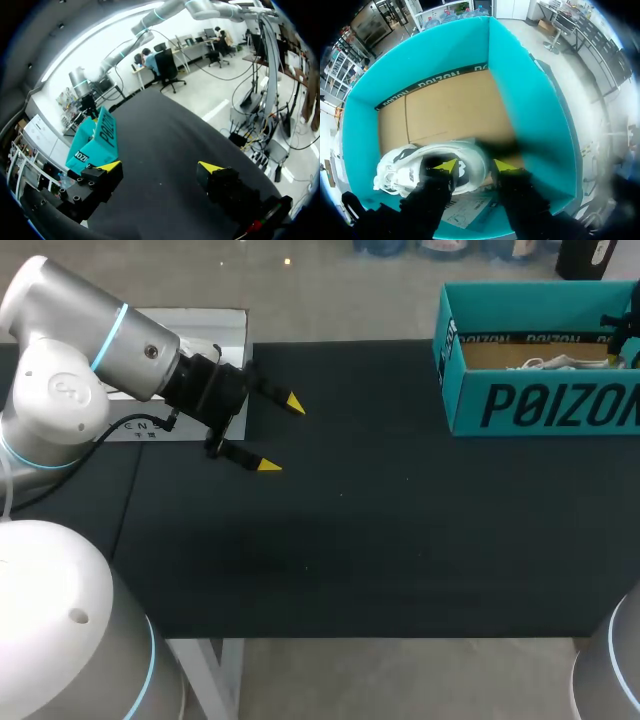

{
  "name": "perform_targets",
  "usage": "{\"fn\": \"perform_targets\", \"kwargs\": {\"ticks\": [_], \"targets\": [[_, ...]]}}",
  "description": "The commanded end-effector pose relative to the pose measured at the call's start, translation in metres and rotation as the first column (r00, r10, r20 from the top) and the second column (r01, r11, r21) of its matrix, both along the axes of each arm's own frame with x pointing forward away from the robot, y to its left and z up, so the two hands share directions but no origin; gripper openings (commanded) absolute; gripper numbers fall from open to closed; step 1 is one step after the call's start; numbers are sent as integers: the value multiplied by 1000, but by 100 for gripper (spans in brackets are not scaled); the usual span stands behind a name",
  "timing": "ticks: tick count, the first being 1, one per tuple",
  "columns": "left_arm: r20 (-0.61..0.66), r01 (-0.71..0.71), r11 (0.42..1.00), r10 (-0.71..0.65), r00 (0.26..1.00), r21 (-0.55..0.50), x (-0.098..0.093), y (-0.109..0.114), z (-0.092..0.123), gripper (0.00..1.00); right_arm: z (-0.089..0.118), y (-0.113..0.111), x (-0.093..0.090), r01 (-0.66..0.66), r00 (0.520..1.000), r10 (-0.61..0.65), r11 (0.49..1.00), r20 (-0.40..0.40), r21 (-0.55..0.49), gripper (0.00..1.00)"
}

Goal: Take the shoe out of the shoebox, open the shoe tongue, remove and reinsert the insole, then place the shoe into the shoebox

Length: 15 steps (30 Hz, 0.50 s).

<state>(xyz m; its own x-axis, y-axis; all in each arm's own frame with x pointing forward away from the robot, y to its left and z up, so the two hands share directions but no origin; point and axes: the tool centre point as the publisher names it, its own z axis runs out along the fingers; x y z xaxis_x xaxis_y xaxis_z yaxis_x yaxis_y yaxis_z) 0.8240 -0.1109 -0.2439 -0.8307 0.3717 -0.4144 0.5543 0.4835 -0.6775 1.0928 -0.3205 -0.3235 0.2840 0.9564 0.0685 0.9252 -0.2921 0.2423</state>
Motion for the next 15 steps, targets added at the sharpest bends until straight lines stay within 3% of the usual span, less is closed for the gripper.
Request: {"fn": "perform_targets", "kwargs": {"ticks": [1,10,15], "targets": [[-1,1,1000,-1,1000,3,1,0,0,100,25,4,-11,10,999,-10,1000,38,9,100],[-1,1,1000,-1,1000,3,1,0,0,100,100,22,-6,37,994,-44,997,103,75,100],[-1,1,1000,-1,1000,3,1,0,0,100,123,39,-26,70,997,-71,992,10,109,100]]}}
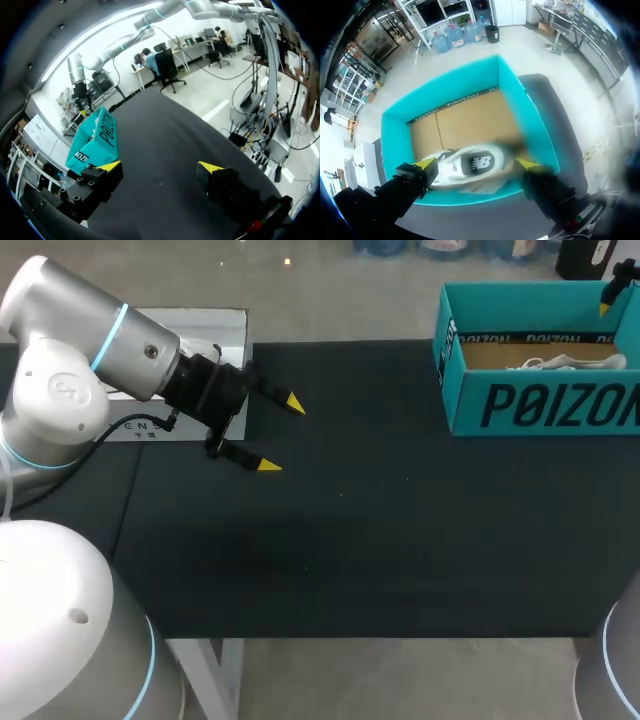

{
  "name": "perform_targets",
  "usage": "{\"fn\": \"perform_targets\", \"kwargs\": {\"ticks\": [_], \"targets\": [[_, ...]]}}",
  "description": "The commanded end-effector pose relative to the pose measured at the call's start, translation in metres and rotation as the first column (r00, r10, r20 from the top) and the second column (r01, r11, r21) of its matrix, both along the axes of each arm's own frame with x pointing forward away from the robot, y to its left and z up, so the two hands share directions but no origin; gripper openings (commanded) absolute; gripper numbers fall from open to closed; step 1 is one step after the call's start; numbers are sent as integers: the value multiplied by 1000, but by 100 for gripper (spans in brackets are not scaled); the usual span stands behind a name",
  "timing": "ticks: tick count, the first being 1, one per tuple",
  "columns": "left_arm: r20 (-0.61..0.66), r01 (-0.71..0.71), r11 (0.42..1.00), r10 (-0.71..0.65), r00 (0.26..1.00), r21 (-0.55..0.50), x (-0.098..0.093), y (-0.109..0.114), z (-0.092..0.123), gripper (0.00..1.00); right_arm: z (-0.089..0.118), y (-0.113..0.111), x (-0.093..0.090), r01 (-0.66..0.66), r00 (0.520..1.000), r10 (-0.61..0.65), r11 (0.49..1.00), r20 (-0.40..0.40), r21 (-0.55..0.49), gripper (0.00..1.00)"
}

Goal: Take the shoe out of the shoebox, open the shoe tongue, remove and reinsert the insole, then place the shoe into the shoebox

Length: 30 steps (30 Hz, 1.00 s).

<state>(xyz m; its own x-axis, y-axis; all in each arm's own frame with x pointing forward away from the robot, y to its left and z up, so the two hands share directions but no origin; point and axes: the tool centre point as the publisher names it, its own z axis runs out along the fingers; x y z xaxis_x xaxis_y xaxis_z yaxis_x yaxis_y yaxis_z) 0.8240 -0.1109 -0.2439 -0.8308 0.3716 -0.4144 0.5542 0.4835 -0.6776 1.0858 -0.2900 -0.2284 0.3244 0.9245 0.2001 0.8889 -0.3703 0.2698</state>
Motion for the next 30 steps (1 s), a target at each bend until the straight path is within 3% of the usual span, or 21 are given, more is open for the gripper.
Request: {"fn": "perform_targets", "kwargs": {"ticks": [1,5,17,19,21,23,25,30], "targets": [[-1,1,1000,-1,1000,3,1,0,0,100,29,12,-24,17,997,-19,1000,-75,-18,100],[-1,1,1000,-1,1000,3,1,0,0,100,30,30,-49,52,994,-53,999,-93,-9,100],[-1,1,1000,-1,1000,3,1,0,0,100,30,30,-49,52,994,-53,999,-93,-9,100],[226,89,981,-127,966,171,26,5,20,100,30,30,-49,52,994,-53,999,-93,-9,100],[345,116,932,-240,907,343,50,21,35,100,30,30,-49,52,994,-53,999,-93,-9,100],[390,117,882,-317,864,457,72,42,42,100,30,30,-49,52,994,-53,999,-93,-9,100],[398,125,797,-423,814,591,89,61,46,100,30,30,-49,52,994,-53,999,-93,-9,100],[392,198,698,-588,708,689,120,103,43,100,30,30,-49,52,994,-53,999,-93,-9,100]]}}
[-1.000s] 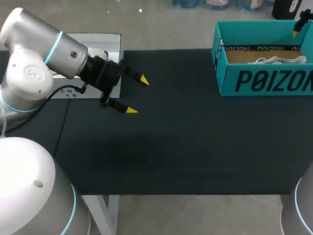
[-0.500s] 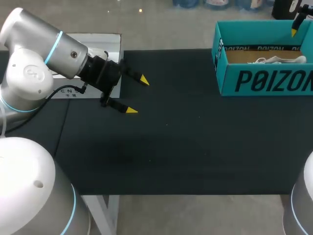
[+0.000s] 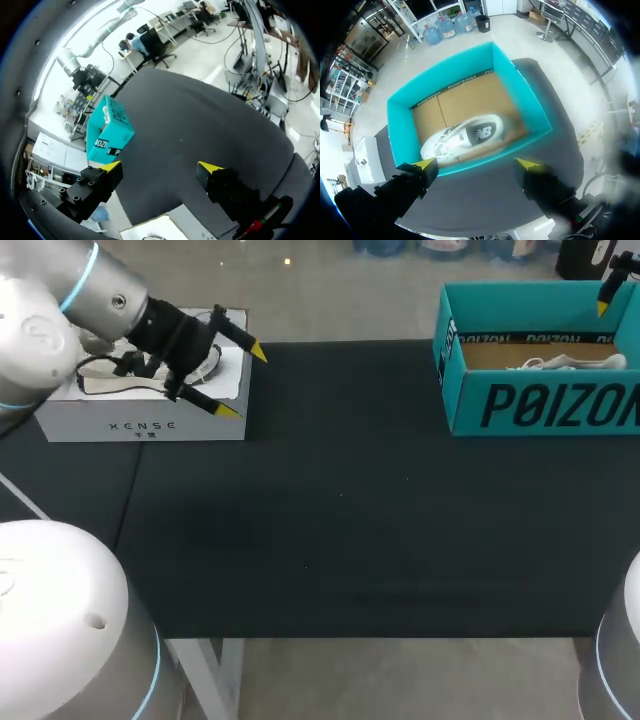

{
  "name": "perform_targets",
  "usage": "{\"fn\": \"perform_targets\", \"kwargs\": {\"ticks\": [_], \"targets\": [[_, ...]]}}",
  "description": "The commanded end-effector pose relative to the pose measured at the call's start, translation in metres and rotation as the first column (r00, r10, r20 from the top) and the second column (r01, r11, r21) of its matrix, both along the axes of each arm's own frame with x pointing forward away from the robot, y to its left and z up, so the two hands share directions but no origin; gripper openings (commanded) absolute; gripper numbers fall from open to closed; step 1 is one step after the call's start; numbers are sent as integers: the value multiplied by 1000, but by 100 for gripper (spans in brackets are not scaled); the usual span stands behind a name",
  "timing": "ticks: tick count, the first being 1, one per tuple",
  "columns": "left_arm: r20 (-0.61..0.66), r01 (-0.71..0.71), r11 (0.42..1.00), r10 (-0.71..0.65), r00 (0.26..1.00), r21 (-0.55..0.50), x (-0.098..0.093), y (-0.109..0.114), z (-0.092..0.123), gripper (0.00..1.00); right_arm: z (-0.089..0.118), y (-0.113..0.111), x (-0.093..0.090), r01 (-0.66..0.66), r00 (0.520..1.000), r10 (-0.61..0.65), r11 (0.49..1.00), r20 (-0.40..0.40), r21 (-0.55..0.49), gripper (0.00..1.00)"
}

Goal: Take the shoe out of the shoebox, open the shoe tongue, remove and reinsert the insole, then place the shoe into the shoebox

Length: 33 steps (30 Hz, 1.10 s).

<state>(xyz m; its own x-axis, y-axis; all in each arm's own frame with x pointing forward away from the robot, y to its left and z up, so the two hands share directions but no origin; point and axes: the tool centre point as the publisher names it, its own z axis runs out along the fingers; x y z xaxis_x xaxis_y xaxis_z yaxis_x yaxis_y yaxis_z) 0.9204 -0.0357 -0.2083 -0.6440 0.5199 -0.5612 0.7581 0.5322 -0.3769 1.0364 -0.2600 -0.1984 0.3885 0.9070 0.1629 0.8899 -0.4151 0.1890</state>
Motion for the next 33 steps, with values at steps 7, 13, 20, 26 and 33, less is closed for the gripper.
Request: {"fn": "perform_targets", "kwargs": {"ticks": [7,13,20,26,33], "targets": [[165,381,706,-573,802,597,69,95,-1,100,0,0,0,1,1000,-1,1000,-1,-2,100],[129,421,635,-636,761,648,91,153,-13,100,0,0,0,1,1000,-1,1000,-1,-2,100],[109,311,566,-588,801,764,105,182,-28,100,0,0,0,1,1000,-1,1000,-1,-2,100],[109,311,566,-588,801,764,105,182,-28,100,0,0,0,1,1000,-1,1000,-1,-2,100],[109,311,566,-588,801,764,105,182,-28,100,0,0,0,1,1000,-1,1000,-1,-2,100]]}}
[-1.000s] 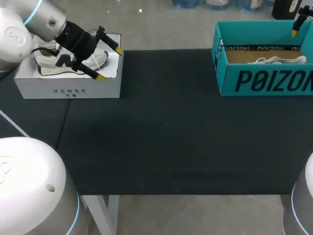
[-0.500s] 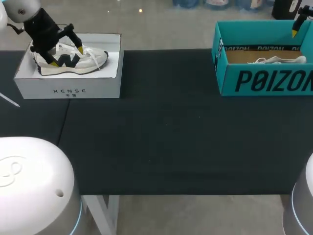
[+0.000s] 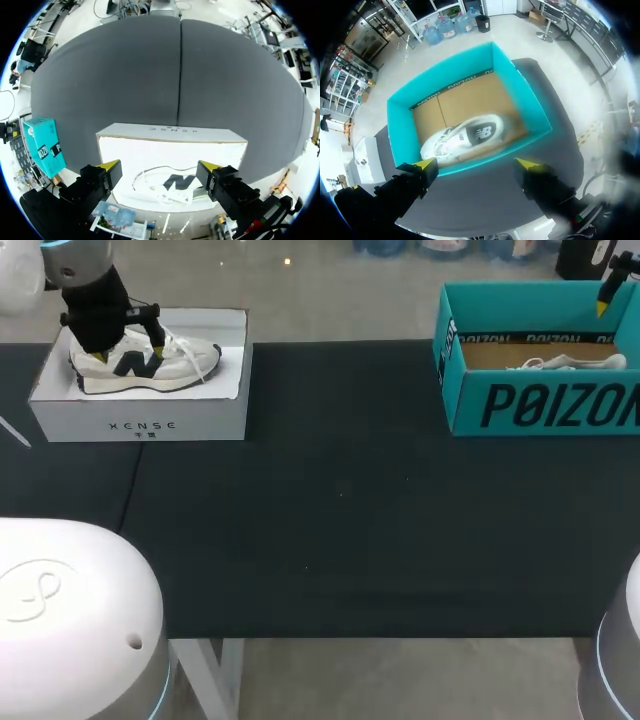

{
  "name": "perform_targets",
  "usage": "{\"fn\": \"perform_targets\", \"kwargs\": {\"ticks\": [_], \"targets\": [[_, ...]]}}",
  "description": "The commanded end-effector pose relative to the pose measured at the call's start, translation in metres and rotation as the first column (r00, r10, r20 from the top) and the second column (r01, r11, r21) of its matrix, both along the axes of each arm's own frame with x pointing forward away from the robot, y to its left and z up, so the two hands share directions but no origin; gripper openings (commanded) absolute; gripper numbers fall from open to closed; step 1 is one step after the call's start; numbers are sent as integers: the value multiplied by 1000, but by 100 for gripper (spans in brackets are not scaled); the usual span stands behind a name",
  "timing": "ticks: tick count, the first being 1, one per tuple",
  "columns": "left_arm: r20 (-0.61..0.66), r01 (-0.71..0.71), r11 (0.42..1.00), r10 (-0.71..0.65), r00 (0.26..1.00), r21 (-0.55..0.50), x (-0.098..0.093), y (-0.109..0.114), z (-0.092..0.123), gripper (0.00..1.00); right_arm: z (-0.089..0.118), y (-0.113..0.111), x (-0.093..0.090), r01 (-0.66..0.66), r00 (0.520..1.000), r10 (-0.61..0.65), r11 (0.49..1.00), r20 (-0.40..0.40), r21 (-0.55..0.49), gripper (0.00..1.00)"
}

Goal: Take the shoe out of the shoebox, open the shoe tongue, remove and reinsert the insole, then place the shoe into the shoebox

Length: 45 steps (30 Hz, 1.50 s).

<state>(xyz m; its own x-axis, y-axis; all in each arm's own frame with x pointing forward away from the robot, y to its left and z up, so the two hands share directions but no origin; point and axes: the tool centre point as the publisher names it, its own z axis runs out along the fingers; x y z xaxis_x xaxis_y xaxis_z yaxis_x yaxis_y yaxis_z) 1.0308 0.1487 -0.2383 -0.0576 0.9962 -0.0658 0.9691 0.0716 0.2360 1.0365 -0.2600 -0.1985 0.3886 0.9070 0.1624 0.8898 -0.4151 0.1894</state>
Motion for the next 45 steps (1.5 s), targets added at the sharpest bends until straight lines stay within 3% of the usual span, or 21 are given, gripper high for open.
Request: {"fn": "perform_targets", "kwargs": {"ticks": [1,5,10,17,23,28,35,45], "targets": [[11,-11,999,10,1000,36,-6,-2,2,100,0,0,0,1,1000,-1,1000,-1,-1,100],[11,-11,999,10,1000,36,-6,-2,2,100,0,0,0,1,1000,-1,1000,-1,-1,100],[55,27,992,-34,998,121,9,2,8,100,0,0,0,1,1000,-1,1000,-1,-1,100],[56,44,980,-56,997,196,52,53,-1,100,0,0,0,1,1000,-1,1000,-1,-1,100],[44,-18,979,10,999,202,99,113,-12,100,0,0,0,1,1000,-1,1000,-1,-1,100],[26,-31,977,26,999,212,135,140,-22,100,0,0,0,1,1000,-1,1000,-1,-1,100],[-38,-72,978,80,996,195,171,153,-35,100,0,0,0,1,1000,-1,1000,-1,-1,100],[-97,-120,973,141,985,195,191,168,-47,100,0,0,0,1,1000,-1,1000,-1,-1,100]]}}
